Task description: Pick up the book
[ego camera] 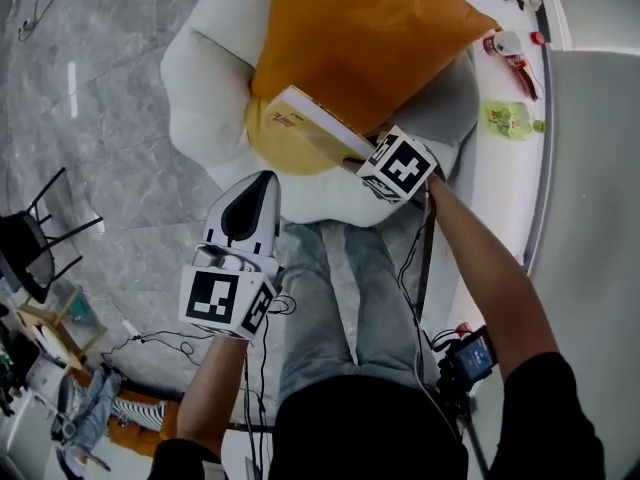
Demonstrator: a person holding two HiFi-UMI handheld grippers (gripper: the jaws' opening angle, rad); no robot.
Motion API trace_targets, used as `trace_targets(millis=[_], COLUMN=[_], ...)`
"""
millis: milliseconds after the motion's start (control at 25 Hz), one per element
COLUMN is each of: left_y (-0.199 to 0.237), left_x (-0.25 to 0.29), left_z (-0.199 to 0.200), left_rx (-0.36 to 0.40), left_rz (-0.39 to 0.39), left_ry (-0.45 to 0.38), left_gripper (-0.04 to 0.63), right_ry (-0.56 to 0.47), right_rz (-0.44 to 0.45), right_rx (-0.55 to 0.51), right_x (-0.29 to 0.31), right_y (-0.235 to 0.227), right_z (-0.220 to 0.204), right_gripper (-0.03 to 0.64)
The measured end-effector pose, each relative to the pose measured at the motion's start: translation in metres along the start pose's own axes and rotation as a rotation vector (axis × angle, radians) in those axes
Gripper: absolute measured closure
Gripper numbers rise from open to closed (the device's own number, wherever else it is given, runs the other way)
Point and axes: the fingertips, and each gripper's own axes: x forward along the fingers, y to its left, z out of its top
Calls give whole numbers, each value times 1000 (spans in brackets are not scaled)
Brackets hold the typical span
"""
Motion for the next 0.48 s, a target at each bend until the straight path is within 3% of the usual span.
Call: trace_targets(millis=[480], left_y=[-74], left_x=[-11], left_z=[43], left_rx=[40], left_rz=[6], left_ry=[-21], left_gripper=[583], right_ry=[-299], right_rz=[24], right_rx=[-10], right_x=[-132], right_y=[17], right_z=[40], right_gripper=[466])
